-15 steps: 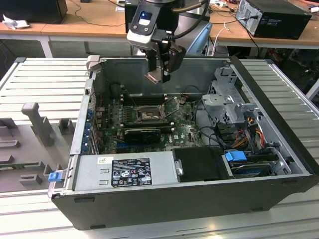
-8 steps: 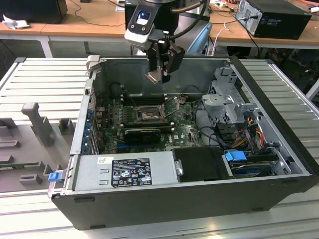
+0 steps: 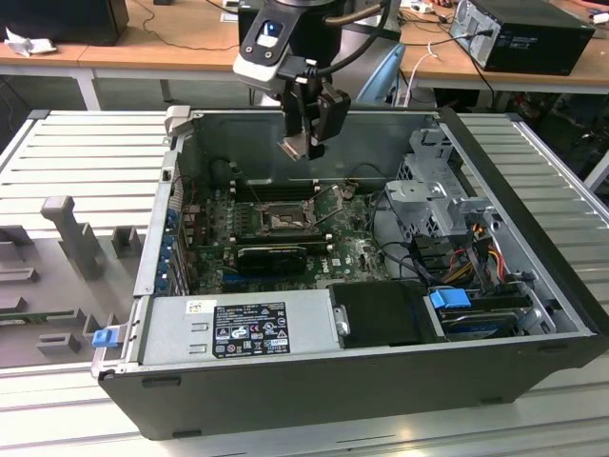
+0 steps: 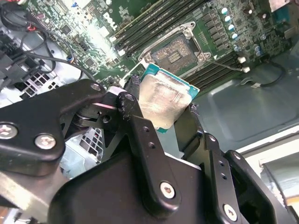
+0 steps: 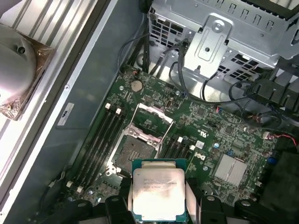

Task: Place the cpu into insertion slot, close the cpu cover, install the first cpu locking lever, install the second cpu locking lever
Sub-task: 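Place the cpu into insertion slot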

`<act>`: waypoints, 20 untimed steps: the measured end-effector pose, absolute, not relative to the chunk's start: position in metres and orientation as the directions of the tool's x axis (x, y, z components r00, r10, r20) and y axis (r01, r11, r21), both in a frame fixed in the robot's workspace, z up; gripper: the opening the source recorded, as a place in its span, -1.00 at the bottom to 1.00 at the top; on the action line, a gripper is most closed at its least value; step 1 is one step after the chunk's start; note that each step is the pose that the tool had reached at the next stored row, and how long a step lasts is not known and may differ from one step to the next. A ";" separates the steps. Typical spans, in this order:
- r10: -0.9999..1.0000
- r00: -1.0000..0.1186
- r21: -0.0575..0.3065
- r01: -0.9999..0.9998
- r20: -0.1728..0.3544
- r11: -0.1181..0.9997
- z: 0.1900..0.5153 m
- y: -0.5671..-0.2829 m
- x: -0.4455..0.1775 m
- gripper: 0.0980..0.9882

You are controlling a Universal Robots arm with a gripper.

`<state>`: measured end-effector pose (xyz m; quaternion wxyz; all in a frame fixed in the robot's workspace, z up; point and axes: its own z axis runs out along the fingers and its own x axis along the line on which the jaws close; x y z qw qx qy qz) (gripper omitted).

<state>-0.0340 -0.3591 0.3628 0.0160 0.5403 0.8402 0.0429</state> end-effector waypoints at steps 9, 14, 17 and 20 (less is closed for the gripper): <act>0.957 -0.289 0.089 0.954 0.019 0.286 0.362 -0.359 -0.034 -0.01; 0.972 -0.234 0.089 0.969 0.019 0.232 0.361 -0.359 -0.034 -0.01; 0.977 -0.215 0.089 0.973 0.019 0.212 0.361 -0.359 -0.034 -0.01; 0.982 -0.187 0.089 0.979 0.019 0.185 0.361 -0.359 -0.034 -0.01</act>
